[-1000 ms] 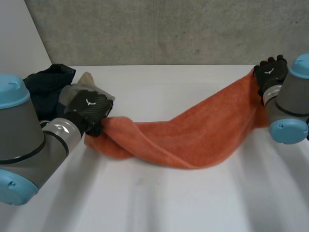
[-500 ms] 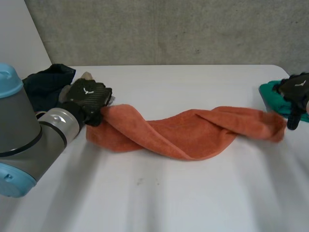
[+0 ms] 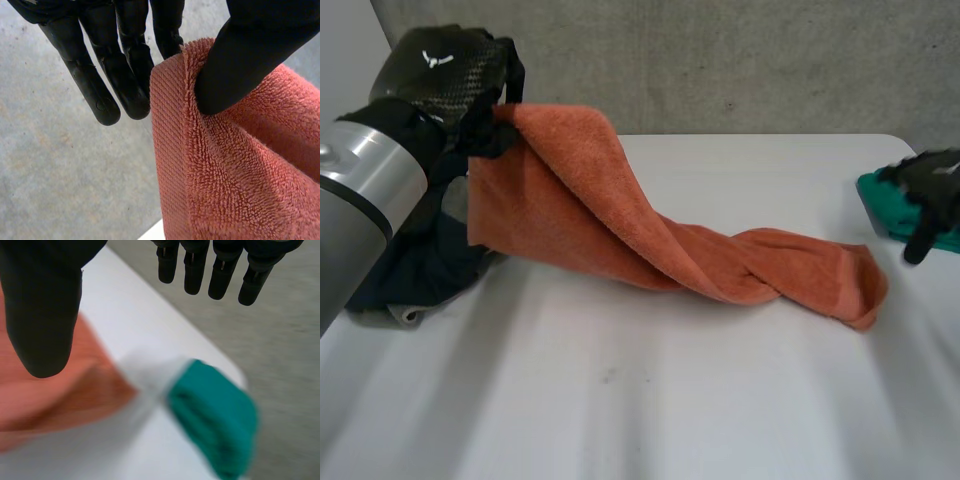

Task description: Fold the laundry.

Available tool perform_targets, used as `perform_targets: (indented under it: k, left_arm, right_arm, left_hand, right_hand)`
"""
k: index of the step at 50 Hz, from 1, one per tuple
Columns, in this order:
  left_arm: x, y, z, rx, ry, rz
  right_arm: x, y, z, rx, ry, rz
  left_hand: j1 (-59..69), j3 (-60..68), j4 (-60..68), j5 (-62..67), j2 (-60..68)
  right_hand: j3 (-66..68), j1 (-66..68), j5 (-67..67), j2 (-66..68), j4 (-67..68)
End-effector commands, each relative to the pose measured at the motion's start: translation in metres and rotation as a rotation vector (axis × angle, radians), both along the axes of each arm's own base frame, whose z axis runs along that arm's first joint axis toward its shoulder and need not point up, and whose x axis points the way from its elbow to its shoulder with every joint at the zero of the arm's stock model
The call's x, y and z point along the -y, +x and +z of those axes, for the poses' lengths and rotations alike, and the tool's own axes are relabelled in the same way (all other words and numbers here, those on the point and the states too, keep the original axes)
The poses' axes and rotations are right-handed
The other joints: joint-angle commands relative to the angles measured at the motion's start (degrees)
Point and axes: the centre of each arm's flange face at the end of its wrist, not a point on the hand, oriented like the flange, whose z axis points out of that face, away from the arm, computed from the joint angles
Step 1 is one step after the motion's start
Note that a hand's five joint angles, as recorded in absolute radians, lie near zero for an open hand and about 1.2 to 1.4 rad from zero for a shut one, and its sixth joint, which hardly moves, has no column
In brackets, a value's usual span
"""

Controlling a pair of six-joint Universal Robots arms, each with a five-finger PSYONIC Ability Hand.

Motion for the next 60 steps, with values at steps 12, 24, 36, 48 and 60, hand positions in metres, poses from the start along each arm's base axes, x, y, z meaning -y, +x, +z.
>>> perform_targets:
  k: [12,24,36,48,60]
  left_arm:
    - [-0.015,-0.015,0.037,-0.094,-0.074,-0.056]
    - [-0.010,-0.009,0.035,-0.104,-0.066,0.019]
    - [0.014,0.016,-0.024,0.035,0.105,0.134]
    - [0.020,-0.002,-0.145,0.323,0.388,0.084]
    - [0.106,-0.059,-0.044,0.029,-0.166,0.126]
  right_arm:
    - [-0.108,0.127,-0.095,0.576,0.309,0.243]
    - [-0.068,0.115,-0.078,0.450,0.003,-0.003]
    - [-0.088,0.081,0.045,-0.044,-0.302,0.248]
    - [-0.048,0.058,0.011,-0.190,0.031,0.206]
    - [0.061,0.082,0.046,-0.109,-0.507,0.012]
  left_hand:
    - [15.29,11.61,11.19,14.16,11.32]
    - [15.29,11.61,11.19,14.16,11.32]
    - [15.29,11.61,11.19,14.16,11.32]
    - [15.29,11.61,11.19,14.16,11.32]
    - [15.29,11.61,11.19,14.16,11.32]
  right_hand:
    - [1.84,2.47,1.44,1.83,1.80]
    - [64.03,64.65,63.63,64.01,63.98]
    - [64.03,64.65,63.63,64.01,63.98]
    - [64.03,64.65,63.63,64.01,63.98]
    - [64.03,64.65,63.63,64.01,63.98]
